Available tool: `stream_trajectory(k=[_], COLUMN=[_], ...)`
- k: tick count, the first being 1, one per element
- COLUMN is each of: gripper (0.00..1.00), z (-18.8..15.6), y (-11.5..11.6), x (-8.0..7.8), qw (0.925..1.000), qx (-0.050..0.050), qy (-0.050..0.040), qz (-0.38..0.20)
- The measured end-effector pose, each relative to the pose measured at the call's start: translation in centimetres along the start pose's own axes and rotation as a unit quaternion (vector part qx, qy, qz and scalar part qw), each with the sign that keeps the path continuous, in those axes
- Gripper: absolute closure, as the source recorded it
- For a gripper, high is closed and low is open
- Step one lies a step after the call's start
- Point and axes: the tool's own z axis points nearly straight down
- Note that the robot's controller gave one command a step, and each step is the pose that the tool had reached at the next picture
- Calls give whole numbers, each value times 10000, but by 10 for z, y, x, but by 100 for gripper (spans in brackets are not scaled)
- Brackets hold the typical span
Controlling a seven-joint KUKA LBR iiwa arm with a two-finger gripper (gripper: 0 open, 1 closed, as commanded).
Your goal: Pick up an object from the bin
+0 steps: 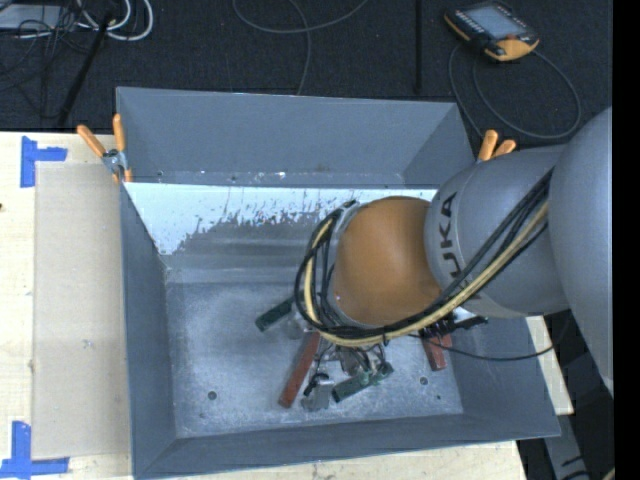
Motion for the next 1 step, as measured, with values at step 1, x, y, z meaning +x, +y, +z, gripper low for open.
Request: stream_trajectory(k=[1], gripper=[0], z=[19], y=[-42], x=[2], qw=[10000], qx=[19], qy=[34], qz=[31])
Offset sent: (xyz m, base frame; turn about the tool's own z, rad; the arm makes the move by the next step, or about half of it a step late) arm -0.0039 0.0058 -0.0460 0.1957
